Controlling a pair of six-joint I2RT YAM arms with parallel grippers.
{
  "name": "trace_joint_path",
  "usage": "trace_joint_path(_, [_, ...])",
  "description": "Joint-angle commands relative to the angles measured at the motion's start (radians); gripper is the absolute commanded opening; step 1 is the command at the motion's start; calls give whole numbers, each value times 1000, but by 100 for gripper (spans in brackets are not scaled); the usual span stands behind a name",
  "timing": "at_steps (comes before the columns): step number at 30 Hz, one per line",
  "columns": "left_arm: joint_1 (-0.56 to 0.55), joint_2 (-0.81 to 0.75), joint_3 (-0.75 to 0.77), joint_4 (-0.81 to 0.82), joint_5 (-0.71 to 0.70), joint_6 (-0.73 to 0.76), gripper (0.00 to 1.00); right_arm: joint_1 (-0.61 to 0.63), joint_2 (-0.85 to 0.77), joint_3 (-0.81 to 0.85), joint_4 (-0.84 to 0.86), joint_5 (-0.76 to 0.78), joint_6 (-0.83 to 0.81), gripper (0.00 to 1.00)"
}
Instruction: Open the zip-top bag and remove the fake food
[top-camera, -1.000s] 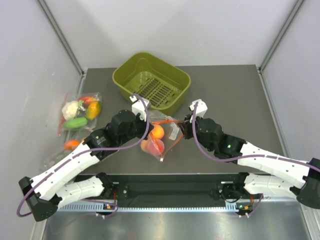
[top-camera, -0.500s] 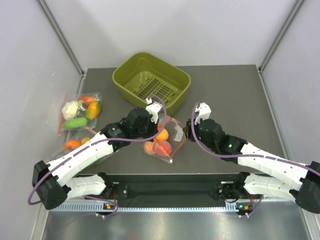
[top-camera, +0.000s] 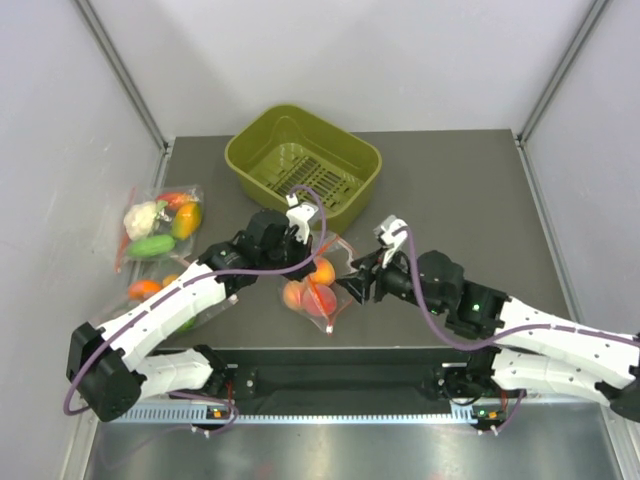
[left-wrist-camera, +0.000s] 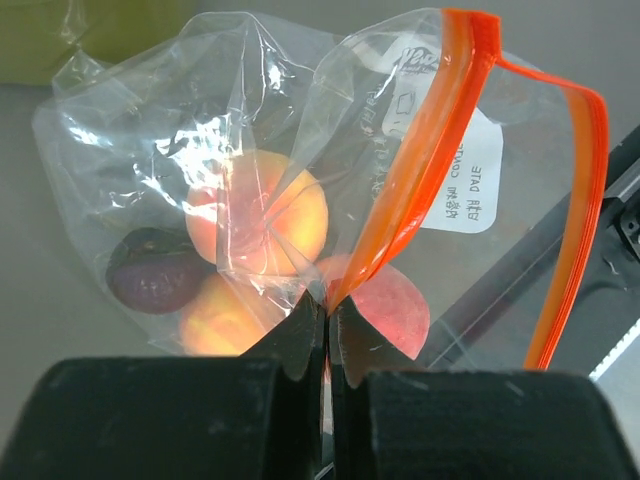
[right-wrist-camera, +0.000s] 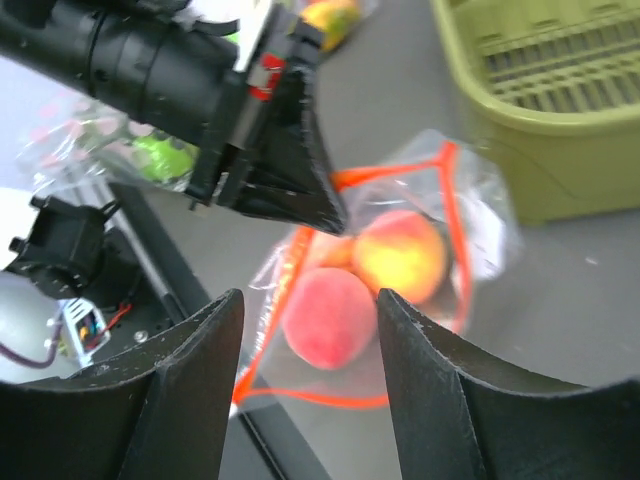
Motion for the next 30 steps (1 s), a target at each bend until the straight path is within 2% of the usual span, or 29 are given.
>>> trace_joint_path(1, [13,-15,-11,73,64,0,0,11,91,43,139,-135,14,56])
trace_joint_path(7, [19,-29,-21,80,104,2,0,11,328,79,156,-88,38,55])
trace_joint_path(12, [22,-44,-30,77,110,9,0,0,342,60,139,8,75,55])
trace_joint_path(15, [23,-55,-33,90,131,8,0,-11,342,40,130,9,93,55])
trace_joint_path(21, [28,-78,-39,136,260,9,0,-11,431,13,159,-43,106,56])
trace_joint_path(25, [29,-98,-53,178,306,5,0,-9,486,-19,256,-106,109,56])
trace_joint_path(30, [29,-103,-71,229,360,-24,0,-6,520,-58,363,-209,92,62])
